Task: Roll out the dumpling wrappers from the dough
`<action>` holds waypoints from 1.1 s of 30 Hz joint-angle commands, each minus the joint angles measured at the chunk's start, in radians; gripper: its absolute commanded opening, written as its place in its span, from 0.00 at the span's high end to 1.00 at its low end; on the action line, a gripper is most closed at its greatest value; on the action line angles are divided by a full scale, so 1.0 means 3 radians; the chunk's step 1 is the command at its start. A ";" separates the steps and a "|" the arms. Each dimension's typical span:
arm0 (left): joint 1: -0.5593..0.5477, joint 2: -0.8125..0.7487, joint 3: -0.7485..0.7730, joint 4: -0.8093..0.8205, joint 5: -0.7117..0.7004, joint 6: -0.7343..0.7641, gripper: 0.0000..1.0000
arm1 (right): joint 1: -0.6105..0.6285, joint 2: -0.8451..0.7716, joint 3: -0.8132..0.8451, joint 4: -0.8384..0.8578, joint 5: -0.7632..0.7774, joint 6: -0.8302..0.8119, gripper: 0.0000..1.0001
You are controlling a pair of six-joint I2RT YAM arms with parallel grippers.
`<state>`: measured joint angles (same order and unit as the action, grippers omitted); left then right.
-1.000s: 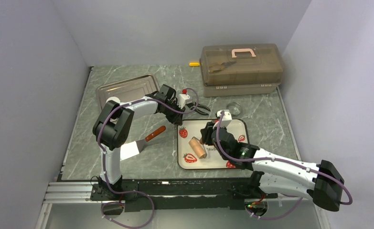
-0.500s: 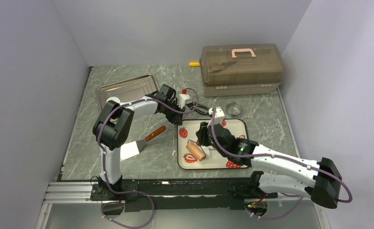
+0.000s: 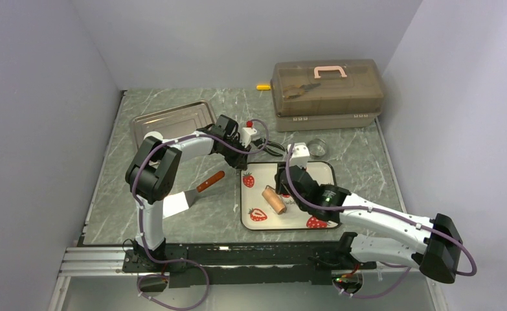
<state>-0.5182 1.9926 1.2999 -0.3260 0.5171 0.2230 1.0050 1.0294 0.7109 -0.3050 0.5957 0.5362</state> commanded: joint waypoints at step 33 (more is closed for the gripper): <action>0.0032 -0.0037 -0.0050 0.0014 -0.0161 0.0115 1.00 | 0.0166 0.0016 -0.0104 -0.0330 0.0473 0.0331 1.00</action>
<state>-0.5171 1.9926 1.2999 -0.3260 0.5182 0.2226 1.0508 1.0229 0.7551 -0.3748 0.7155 0.5728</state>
